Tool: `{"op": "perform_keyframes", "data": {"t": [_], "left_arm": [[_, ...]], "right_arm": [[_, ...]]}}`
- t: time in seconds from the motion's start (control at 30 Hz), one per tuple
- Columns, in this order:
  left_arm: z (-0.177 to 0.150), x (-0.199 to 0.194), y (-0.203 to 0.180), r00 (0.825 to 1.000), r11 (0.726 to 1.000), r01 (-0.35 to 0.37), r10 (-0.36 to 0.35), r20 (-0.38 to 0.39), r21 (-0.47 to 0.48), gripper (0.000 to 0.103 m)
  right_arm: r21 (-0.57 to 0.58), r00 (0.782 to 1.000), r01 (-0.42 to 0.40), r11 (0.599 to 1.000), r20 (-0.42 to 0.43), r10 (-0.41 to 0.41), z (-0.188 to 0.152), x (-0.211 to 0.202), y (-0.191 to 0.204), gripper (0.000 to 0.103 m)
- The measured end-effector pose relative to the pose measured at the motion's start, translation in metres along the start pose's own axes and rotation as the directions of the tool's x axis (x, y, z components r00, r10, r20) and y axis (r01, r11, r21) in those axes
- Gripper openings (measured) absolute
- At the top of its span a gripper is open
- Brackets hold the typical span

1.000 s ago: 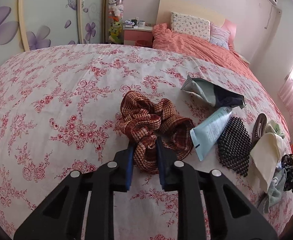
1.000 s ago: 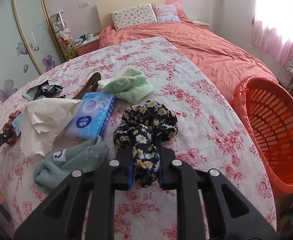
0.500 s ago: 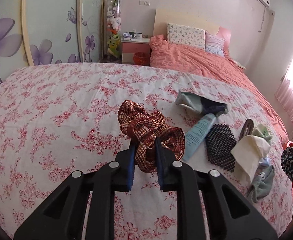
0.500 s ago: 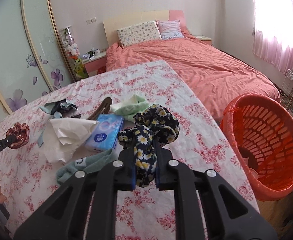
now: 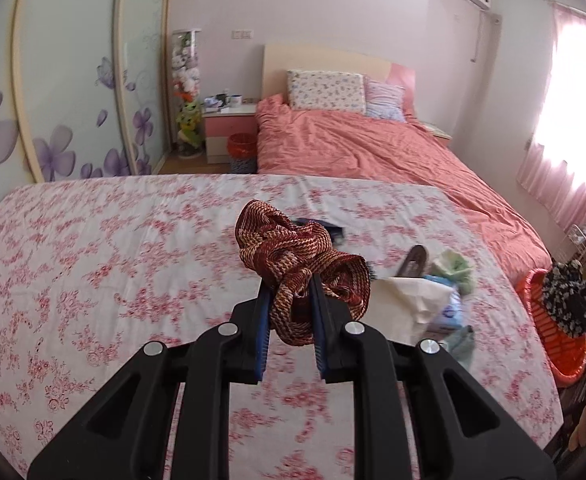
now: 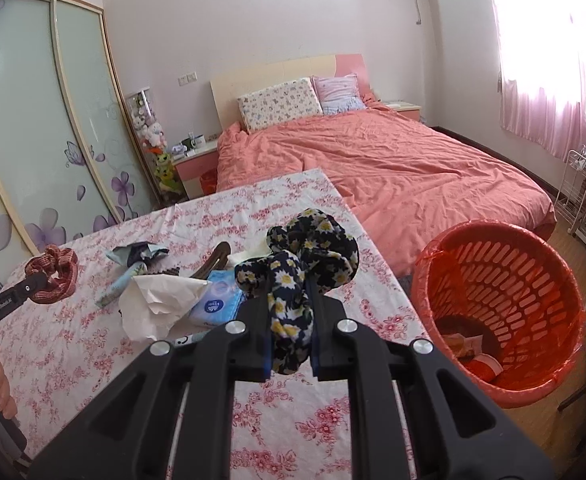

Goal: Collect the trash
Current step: 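Carry both scrunchies over the orange basket and open both grippers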

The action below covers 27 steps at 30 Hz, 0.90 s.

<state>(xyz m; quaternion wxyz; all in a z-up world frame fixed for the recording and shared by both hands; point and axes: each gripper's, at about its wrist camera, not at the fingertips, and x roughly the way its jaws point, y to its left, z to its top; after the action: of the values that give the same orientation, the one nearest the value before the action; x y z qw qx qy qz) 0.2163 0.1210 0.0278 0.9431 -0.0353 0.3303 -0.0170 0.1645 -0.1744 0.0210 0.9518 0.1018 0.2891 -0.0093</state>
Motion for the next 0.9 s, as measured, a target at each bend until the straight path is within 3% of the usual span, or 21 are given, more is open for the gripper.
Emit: {"op": "perform_keyframes", "data": {"t": [0.23,0.47,0.67,0.9], "left_arm": [[-0.001,-0.01,-0.049,0.996,0.993,0.092,-0.093,0.014,0.072,0.018],[-0.004,-0.018,-0.101,0.98,0.971,0.197,-0.2,0.011,0.132,0.018],[-0.011,-0.022,-0.149,0.953,0.938,0.298,-0.302,-0.005,0.178,0.018],[-0.019,-0.016,-0.21,0.908,0.879,0.415,-0.416,-0.046,0.234,0.018]], "right_arm": [[0.027,0.999,0.016,1.0,0.034,-0.017,0.005,-0.02,-0.02,0.014],[0.069,0.998,0.037,0.997,0.053,-0.041,0.006,-0.038,-0.05,0.014],[0.126,0.995,0.067,0.99,0.06,-0.076,0.007,-0.05,-0.085,0.014],[0.178,0.987,0.12,0.977,0.083,-0.137,0.008,-0.062,-0.129,0.014]]}}
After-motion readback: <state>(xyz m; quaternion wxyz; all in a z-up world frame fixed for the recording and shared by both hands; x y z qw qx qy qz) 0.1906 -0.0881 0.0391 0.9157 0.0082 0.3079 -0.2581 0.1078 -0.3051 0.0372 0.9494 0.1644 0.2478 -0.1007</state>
